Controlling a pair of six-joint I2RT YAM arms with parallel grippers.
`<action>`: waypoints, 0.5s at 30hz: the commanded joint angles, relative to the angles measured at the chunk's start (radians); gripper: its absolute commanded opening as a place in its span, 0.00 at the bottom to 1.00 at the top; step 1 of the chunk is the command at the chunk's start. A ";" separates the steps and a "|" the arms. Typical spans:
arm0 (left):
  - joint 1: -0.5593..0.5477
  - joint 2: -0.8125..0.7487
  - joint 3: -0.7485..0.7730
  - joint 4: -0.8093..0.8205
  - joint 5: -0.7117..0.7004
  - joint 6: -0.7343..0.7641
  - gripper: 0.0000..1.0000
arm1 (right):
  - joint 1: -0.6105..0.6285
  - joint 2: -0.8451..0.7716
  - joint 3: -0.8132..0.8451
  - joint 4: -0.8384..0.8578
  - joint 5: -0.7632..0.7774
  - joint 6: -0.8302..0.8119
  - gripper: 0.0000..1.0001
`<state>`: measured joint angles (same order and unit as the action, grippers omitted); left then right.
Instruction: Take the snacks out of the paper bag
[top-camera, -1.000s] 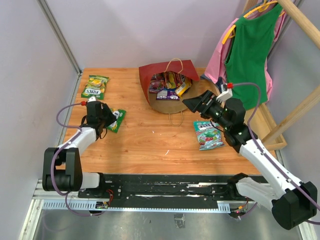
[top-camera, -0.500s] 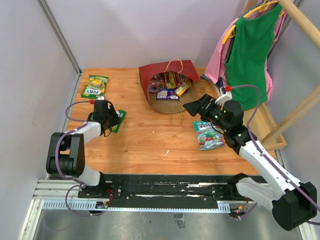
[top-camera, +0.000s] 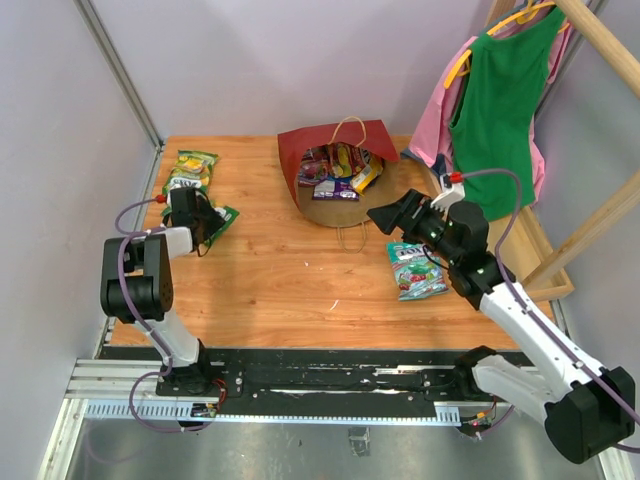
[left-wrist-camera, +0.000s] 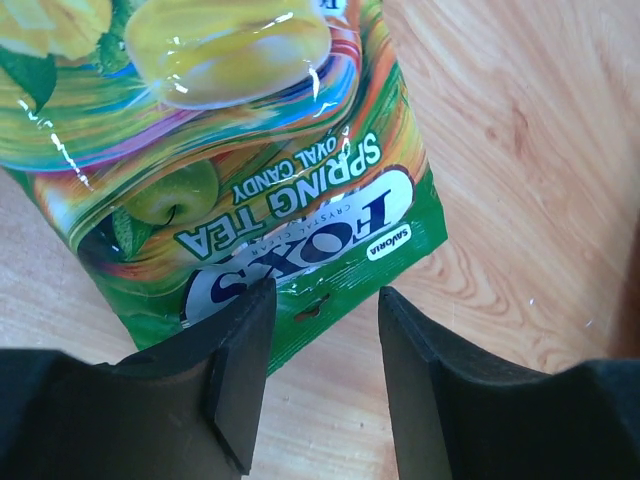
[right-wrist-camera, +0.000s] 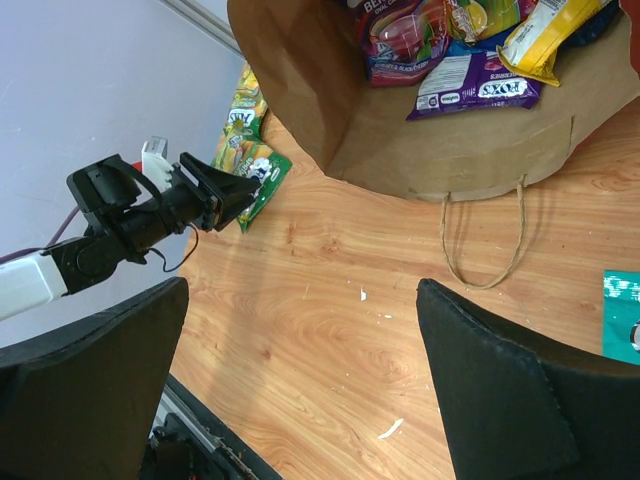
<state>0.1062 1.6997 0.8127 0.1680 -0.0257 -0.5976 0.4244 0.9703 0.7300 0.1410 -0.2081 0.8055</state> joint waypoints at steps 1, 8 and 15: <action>0.026 0.053 0.009 -0.001 -0.024 -0.092 0.51 | -0.004 -0.037 -0.012 -0.022 0.026 -0.040 0.99; 0.077 0.071 0.018 0.005 -0.074 -0.175 0.51 | -0.009 -0.076 -0.019 -0.043 0.047 -0.071 0.99; 0.136 0.024 -0.007 -0.014 -0.096 -0.167 0.52 | -0.009 -0.102 -0.035 -0.054 0.052 -0.081 0.99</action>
<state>0.2050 1.7351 0.8265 0.2115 -0.0700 -0.7666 0.4240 0.8883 0.7170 0.0929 -0.1783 0.7521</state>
